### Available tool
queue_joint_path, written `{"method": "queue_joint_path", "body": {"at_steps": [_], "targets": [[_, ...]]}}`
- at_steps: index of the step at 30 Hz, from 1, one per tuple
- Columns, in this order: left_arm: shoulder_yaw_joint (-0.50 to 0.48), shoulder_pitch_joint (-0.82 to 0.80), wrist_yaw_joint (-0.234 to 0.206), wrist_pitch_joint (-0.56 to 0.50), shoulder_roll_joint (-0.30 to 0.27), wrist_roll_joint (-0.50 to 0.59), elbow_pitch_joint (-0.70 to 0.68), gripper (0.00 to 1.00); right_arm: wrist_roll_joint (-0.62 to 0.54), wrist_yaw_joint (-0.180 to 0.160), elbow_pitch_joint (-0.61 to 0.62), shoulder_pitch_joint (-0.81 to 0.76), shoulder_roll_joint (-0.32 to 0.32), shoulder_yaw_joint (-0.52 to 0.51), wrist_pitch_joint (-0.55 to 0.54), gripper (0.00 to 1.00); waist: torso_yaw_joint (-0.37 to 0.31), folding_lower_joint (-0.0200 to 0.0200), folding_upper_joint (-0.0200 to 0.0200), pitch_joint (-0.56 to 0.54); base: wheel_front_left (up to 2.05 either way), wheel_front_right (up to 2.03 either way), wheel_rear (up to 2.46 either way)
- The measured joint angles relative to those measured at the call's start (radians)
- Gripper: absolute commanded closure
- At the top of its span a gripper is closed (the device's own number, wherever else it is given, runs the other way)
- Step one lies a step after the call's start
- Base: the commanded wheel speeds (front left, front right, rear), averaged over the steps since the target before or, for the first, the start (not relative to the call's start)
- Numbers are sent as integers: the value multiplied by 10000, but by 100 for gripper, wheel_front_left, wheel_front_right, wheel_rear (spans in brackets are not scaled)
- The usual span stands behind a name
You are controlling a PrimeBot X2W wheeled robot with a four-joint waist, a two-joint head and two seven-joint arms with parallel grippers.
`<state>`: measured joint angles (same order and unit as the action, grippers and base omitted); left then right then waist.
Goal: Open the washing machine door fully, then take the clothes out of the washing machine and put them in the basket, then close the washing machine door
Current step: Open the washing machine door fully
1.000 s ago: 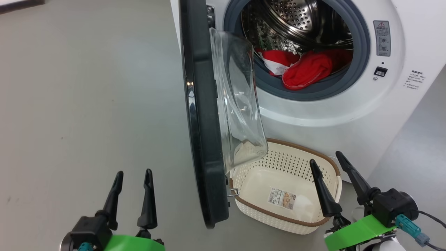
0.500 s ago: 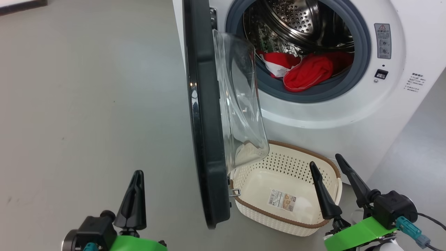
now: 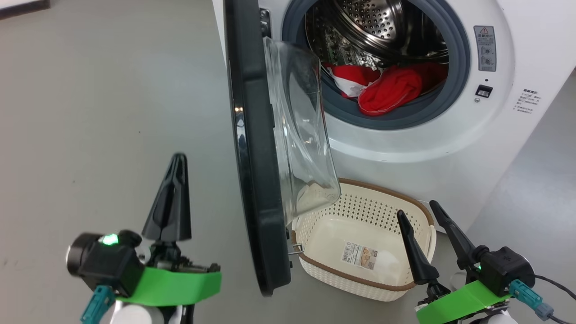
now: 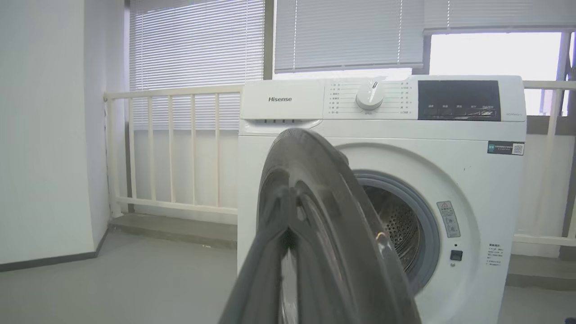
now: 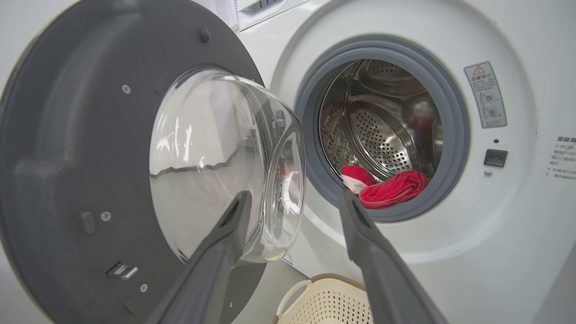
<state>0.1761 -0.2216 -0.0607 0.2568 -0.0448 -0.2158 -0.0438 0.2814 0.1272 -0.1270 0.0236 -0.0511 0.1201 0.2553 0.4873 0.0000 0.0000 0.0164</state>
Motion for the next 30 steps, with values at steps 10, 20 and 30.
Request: {"method": "queue_joint_path", "body": {"at_steps": [10, 20, 30], "targets": [[1239, -872, 180, -527, 4, 232, -1337, 100, -2, 0, 0, 33, 0, 86, 0, 0, -203, 0, 0, 143, 0, 0, 0], [2997, -806, 184, -2080, 2, 13, -1703, 100, -8, 0, 2, 94, -2, 81, 0, 0, -362, 1, 0, 294, 0, 0, 0], [3578, -436, 171, -2798, -13, -337, -617, 100, -10, 0, 2, 115, -2, 40, 0, 0, -332, 0, 0, 386, 0, 0, 0]]}}
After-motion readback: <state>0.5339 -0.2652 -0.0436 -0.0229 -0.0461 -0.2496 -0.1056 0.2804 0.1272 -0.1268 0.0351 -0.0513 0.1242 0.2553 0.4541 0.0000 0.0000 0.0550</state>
